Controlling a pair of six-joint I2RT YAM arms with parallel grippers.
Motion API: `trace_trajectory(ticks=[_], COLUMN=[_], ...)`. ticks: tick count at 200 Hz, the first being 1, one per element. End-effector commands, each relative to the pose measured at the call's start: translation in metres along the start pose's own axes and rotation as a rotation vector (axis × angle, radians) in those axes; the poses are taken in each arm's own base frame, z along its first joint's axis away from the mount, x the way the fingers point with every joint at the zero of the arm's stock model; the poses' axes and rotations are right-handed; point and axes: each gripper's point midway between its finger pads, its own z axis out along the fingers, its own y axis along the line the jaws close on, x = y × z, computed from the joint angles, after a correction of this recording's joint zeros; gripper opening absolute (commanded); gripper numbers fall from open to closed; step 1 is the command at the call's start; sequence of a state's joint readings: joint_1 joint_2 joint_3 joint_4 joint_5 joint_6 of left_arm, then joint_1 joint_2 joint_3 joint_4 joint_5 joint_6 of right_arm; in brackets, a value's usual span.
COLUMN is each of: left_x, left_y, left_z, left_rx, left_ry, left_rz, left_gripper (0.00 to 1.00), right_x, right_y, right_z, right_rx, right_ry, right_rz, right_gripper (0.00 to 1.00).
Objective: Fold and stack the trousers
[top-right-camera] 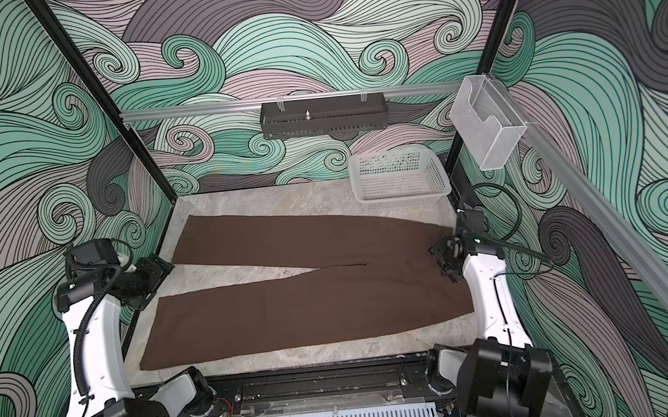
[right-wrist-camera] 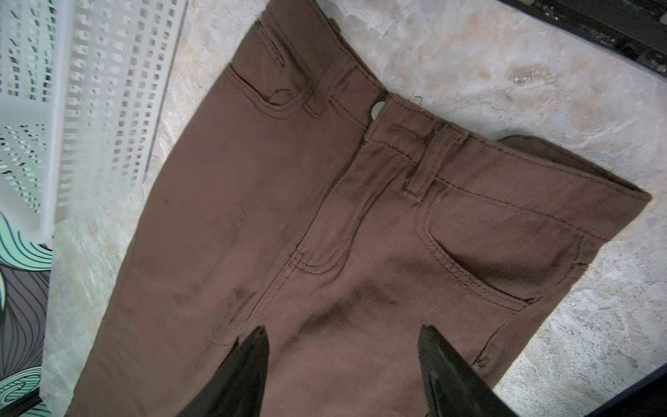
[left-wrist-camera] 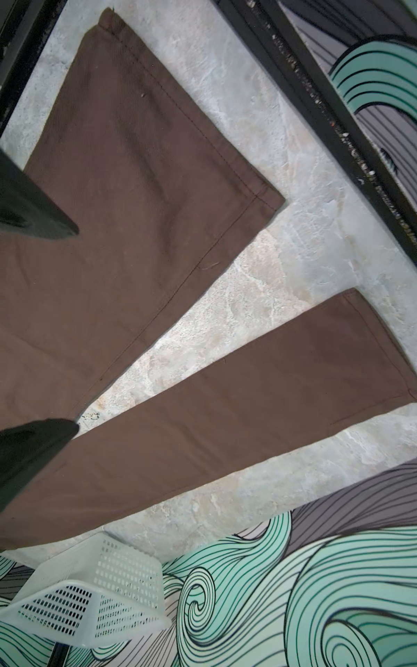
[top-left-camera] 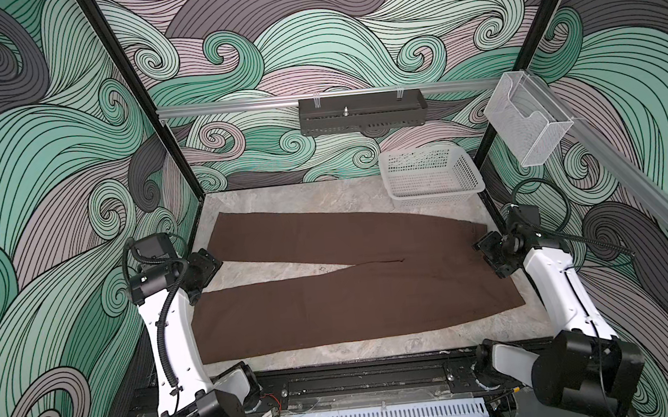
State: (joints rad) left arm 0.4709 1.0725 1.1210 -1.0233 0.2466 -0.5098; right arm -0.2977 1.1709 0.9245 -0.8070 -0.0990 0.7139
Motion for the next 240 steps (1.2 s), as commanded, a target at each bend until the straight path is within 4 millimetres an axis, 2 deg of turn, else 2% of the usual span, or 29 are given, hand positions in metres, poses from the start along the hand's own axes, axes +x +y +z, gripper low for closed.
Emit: trace_trajectory(ticks=[1, 44, 92, 114, 137, 179, 205, 219, 240], left_x=[0.009, 0.026, 0.031, 0.026, 0.018, -0.002, -0.013, -0.017, -0.021], left_y=[0.003, 0.003, -0.002, -0.006, -0.015, -0.029, -0.033, -0.033, -0.033], left_z=[0.012, 0.041, 0.056, 0.058, 0.055, 0.038, 0.029, 0.027, 0.025], left_rx=[0.018, 0.055, 0.072, 0.091, 0.116, 0.140, 0.141, 0.143, 0.143], left_ry=[0.034, 0.162, 0.263, 0.250, 0.245, 0.197, 0.167, 0.154, 0.146], left_rz=[-0.027, -0.069, -0.085, -0.098, -0.104, -0.089, -0.076, -0.070, -0.062], left_gripper=[0.81, 0.81, 0.80, 0.80, 0.79, 0.79, 0.79, 0.79, 0.80], right_x=[0.001, -0.006, -0.031, -0.025, -0.005, 0.029, 0.036, 0.034, 0.018], right_y=[-0.005, 0.000, 0.006, -0.001, -0.026, -0.074, -0.098, -0.102, -0.085], right_z=[0.006, 0.032, 0.072, 0.100, 0.117, 0.114, 0.098, 0.088, 0.074], right_rx=[0.002, 0.020, 0.076, 0.120, 0.197, 0.301, 0.340, 0.335, 0.255], right_ry=[0.026, 0.085, 0.122, 0.213, 0.279, 0.320, 0.294, 0.261, 0.204], right_rz=[0.001, 0.065, 0.161, 0.211, 0.268, 0.302, 0.315, 0.315, 0.302], right_gripper=[0.67, 0.67, 0.66, 0.66, 0.65, 0.67, 0.67, 0.67, 0.68])
